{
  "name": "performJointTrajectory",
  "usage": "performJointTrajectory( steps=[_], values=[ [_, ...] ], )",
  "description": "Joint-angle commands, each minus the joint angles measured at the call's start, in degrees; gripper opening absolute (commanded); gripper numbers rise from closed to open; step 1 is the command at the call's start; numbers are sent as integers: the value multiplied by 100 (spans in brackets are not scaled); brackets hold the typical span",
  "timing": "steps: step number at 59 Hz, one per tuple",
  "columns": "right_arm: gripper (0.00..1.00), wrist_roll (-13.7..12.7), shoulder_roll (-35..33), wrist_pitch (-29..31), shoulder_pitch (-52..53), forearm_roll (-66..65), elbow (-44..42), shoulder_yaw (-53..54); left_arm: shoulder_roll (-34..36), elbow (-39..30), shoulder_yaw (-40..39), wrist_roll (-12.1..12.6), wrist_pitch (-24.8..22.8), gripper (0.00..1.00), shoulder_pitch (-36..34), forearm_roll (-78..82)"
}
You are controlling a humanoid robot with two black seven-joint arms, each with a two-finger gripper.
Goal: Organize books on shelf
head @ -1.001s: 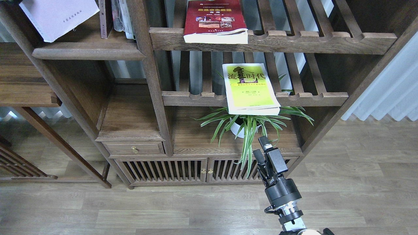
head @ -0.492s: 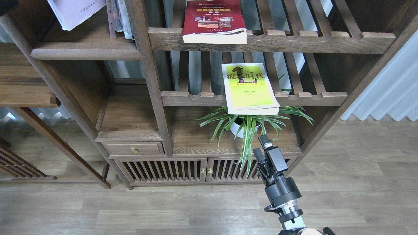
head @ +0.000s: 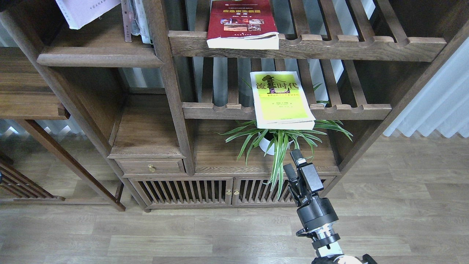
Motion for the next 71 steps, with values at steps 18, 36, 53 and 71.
performJointTrajectory(
  steps=[18,36,53,71],
  values=[
    [98,0,0,0,-1,18,35,-28,-238,701,187,1,0,6,-554,440],
    [98,0,0,0,-1,44,132,-81,-282,1158,450,1,0,6,-765,537],
    [98,9,0,0,-1,53,264,-81,-300,1281,573,1,0,6,-782,537],
    [98,9,0,0,8,211,264,-292,-274,1299,749,1,0,6,-906,590]
  ],
)
